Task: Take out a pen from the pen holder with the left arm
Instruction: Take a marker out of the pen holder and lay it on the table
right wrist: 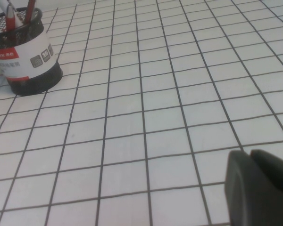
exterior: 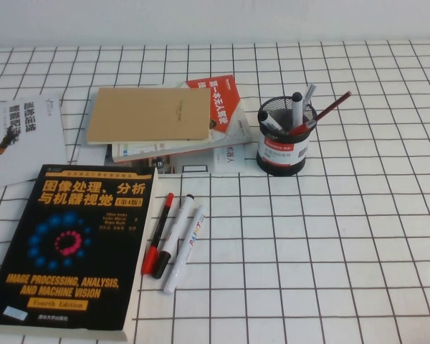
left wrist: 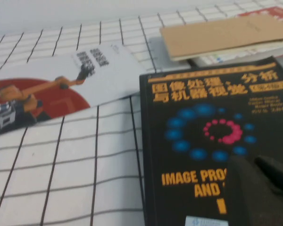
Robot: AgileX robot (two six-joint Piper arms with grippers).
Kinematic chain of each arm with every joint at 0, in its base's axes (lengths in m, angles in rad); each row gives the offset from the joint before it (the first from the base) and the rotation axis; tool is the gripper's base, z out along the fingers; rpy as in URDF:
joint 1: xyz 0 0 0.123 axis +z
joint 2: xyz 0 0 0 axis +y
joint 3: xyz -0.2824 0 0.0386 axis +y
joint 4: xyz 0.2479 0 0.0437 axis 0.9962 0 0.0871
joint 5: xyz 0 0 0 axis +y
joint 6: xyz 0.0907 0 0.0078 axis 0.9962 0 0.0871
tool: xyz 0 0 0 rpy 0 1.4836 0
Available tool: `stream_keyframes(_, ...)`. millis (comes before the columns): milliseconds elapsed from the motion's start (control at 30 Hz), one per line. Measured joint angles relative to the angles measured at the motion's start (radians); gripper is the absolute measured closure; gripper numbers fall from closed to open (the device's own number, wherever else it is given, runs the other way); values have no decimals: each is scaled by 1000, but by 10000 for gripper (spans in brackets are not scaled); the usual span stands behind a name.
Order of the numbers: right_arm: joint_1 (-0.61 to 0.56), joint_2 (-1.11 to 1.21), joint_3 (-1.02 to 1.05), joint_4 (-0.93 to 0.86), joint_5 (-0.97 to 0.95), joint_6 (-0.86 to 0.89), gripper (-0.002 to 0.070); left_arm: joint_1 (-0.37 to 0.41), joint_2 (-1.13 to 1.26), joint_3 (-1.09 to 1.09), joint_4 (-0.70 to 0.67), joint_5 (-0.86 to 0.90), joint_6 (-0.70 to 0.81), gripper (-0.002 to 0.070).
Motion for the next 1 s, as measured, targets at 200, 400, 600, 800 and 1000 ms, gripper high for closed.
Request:
stream_keyframes(200,0,0,0,0,0,0,692,50,-26,0,15,131,-24,674)
stream_keyframes(400,0,0,0,0,0,0,693,122,-28,0,18,133,-26,674)
stream_keyframes(600,0,0,0,0,0,0,693,131,-30,0,18,133,-26,674)
stream_keyframes(800,0,0,0,0,0,0,692,131,-30,0,18,133,-26,674)
stream_keyframes(1000,0,0,0,0,0,0,693,134,-30,0,18,133,-26,674)
